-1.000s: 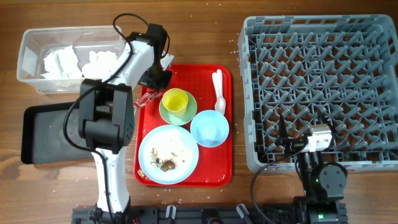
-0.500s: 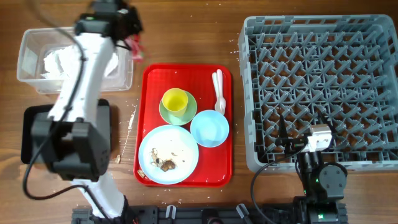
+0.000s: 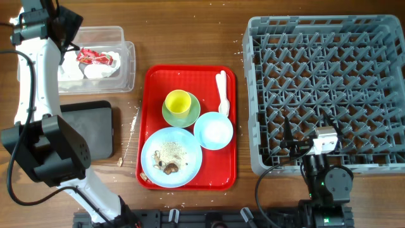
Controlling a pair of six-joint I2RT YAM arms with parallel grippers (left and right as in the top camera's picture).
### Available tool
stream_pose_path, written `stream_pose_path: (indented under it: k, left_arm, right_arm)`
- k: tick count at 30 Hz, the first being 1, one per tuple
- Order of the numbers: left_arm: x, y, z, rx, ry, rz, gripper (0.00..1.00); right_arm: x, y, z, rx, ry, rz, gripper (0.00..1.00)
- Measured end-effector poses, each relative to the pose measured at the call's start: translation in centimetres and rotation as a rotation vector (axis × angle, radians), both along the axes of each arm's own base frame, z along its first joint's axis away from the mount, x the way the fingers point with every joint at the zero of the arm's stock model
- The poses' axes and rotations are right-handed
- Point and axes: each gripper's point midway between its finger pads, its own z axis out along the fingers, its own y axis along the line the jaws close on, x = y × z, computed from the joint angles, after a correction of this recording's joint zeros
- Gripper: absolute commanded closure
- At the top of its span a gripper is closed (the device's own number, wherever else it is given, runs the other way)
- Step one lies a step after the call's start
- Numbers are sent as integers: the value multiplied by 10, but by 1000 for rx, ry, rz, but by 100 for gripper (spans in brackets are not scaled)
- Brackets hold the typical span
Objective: Sort waste into correct bins and load items into the dishwasher rack
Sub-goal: 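Carry the wrapper left and release it into the clear bin, then reach the right gripper to the light-blue bowl on the tray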
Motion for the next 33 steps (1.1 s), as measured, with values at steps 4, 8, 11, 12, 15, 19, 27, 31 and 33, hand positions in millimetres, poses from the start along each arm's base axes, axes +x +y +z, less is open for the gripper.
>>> stream_pose_path:
  k: [4,8,11,12,15,19,27,31,33]
  left_arm:
    - [-23,-6,-10,-27,100,3,16]
    - [-75,-19,36,-43,126,18,0]
    - [-113,-27,87,-23,64,31,0]
    - [-125,-28,98,-15,55,37,0]
    - [-153,-27,95,-27,130,58,0]
    - [-167,-21,88,-44,186,85,0]
    - [-168,-22,87,-49,190,83,0]
    - [-168,-22,87,-49,190,83,0]
    - [-168,-22,87,-53,191,81,0]
  right_arm:
    - [0,0,0,0,0,0,0]
    - [0,0,0,0,2,0,0]
    - [0,0,0,0,2,0,0]
    - [0,0,-1,0,2,0,0]
    - [0,0,-1,0,2,0,0]
    - [0,0,-1,0,2,0,0]
    - [0,0,-1,0,2,0,0]
    - [-1,12,12,103,-38,74,0]
    - [-10,42,35,354,-72,270,1]
